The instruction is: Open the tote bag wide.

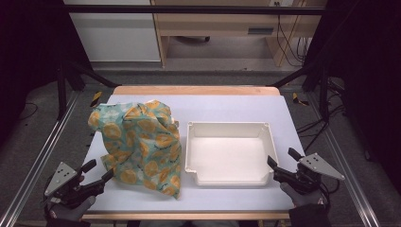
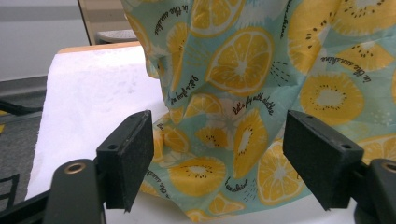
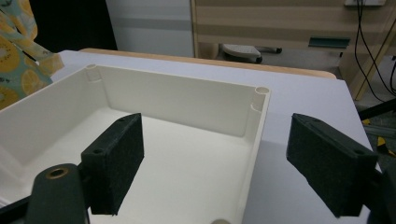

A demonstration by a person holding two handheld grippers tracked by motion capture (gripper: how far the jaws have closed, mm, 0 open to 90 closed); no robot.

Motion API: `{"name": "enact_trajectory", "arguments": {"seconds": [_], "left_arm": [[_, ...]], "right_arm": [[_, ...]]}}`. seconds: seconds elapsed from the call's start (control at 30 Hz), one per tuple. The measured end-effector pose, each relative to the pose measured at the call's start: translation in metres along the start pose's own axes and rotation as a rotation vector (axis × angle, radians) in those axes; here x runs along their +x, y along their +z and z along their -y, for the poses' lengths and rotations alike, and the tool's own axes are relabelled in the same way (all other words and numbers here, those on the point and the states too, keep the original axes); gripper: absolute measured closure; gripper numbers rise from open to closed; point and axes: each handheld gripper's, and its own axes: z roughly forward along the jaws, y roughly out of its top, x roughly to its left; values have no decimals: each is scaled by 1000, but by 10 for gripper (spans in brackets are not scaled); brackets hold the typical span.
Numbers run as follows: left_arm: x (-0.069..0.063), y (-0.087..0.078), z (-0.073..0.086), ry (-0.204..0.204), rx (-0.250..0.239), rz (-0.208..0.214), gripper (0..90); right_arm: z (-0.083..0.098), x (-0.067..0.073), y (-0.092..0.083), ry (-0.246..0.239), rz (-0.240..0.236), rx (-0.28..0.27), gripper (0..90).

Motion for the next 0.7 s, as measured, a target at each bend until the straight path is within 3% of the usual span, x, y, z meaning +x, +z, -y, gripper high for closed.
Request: {"name": "enact_trajectory", "arguments": {"seconds": [0.17, 0.37, 0.7], "left_arm": [[1, 0, 0, -12, -9, 8, 255], [0, 2, -2, -8, -5, 17, 255], [-2, 2, -5, -21, -15, 28, 255]], "right_arm": [[-1, 1, 1, -5, 15, 13, 208], [-5, 8, 4, -9, -2, 16, 213], [-17, 37, 12, -15, -74, 25, 245]]}}
